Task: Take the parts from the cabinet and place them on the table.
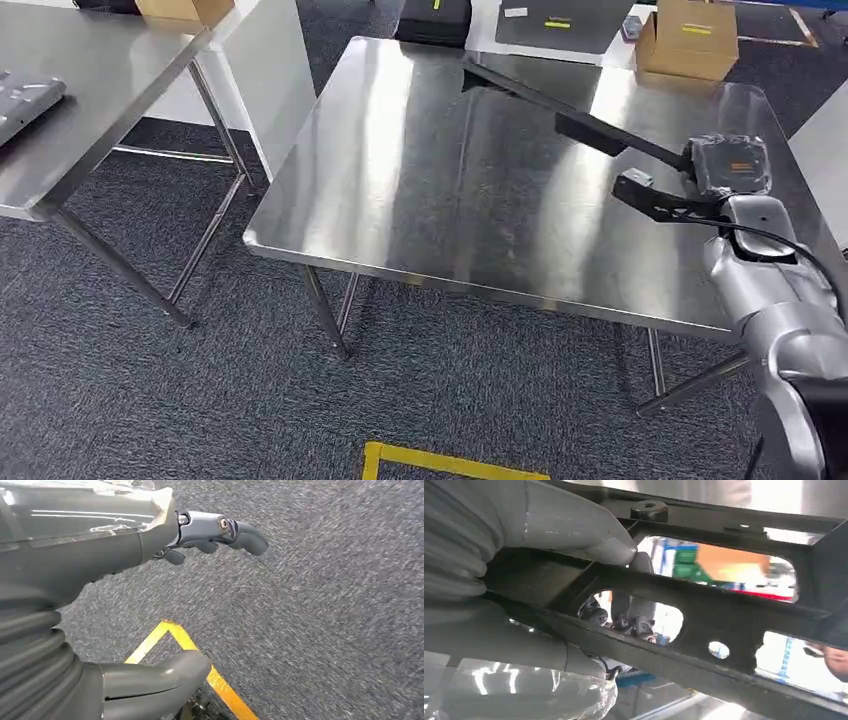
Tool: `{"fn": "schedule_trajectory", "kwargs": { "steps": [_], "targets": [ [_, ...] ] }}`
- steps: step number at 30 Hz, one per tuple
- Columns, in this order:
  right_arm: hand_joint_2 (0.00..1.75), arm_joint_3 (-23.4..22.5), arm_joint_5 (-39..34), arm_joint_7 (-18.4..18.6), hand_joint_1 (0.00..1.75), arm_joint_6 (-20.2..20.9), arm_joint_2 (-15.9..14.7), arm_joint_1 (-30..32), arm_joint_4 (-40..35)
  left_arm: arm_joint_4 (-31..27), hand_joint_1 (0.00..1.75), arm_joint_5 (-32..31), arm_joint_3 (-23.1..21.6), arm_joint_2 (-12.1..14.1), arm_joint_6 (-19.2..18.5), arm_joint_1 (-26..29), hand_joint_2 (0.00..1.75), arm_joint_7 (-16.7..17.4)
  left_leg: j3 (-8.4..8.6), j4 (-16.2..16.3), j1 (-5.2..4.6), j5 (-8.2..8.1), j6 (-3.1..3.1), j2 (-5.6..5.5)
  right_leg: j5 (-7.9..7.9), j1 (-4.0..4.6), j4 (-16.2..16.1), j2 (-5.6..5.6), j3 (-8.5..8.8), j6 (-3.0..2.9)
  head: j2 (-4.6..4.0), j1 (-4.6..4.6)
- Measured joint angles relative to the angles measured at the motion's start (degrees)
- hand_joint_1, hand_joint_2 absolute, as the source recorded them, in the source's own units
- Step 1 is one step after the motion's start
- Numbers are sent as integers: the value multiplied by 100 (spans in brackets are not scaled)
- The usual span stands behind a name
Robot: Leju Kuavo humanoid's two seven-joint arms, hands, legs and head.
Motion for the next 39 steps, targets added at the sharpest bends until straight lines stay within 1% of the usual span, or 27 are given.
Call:
{"fn": "schedule_trajectory", "kwargs": {
  "steps": [2, 6, 8, 10, 11, 15, 21, 25, 26, 33, 39],
  "targets": [
    [175, 0, 8, 15, 169, 15, -52, -60, 68, 0, 0, -17, -31, 7, 0, -2, 175, -7, 2, 0, 0, 2, 3, 4, 1, 0, 0, 1, -1, 1, 0, -2],
    [175, 7, 220, 318, 169, 33, -116, -159, 193, 0, 0, -39, -55, 35, 13, 6, 175, -41, 1, 0, 2, 9, 8, 3, 1, 1, 1, -3, -1, 1, 0, 0],
    [175, 4, 273, 429, 169, 33, -140, -210, 259, 0, 0, -42, -55, 63, 42, 29, 175, -125, 1, 0, 3, 9, 7, 3, 1, 1, 2, -2, -1, 1, 0, 0],
    [175, 2, 308, 492, 169, 31, -184, -233, 324, 0, 0, -131, -55, 94, 262, 45, 175, -244, 1, 0, 3, 8, 8, 4, 1, 2, 2, -2, -1, 1, 0, 0],
    [175, -4, 308, 512, 169, 20, -208, -232, 352, 0, 0, -153, -53, 112, 295, 49, 175, -284, 1, 0, 3, 8, 8, 3, 1, 2, 2, -2, -1, 1, 0, 2],
    [175, -44, 295, 466, 169, -59, -265, -223, 457, 0, 0, -166, -46, 199, 265, 86, 175, -313, 0, 0, 2, 8, 8, 5, 0, 1, 1, -1, -2, 1, 0, 0],
    [175, -133, 348, 326, 169, -190, -284, -158, 518, 0, 0, -225, -44, 435, -24, 167, 175, -162, 0, 0, 3, 8, 8, 4, 0, 2, 2, -2, -2, 1, 0, 2],
    [175, -140, 391, 286, 169, -199, -297, -156, 536, 0, 0, -238, -44, 562, -63, 202, 175, -127, 1, -1, 4, 8, 7, 5, 0, 4, 3, -1, -2, 1, 0, 0],
    [175, -140, 407, 286, 0, -208, -300, -155, 538, 0, 0, -232, -44, 575, -50, 207, 175, -151, 1, -1, 4, 9, 7, 4, 0, 3, 2, -1, -2, 1, 0, 0],
    [175, -221, 498, 262, 0, -258, -359, -140, 549, 0, 0, -64, 11, 564, 96, 224, 175, -376, 0, -1, 4, 8, 8, 1, 0, 2, 2, -3, -2, 0, 0, 0],
    [175, -282, 498, 264, 0, -258, -396, -125, 551, 0, 0, -52, 68, 542, 135, 231, 175, -407, 0, -1, 2, 8, 8, 4, 0, 2, 1, -1, -2, 1, 0, 0]
  ]
}}
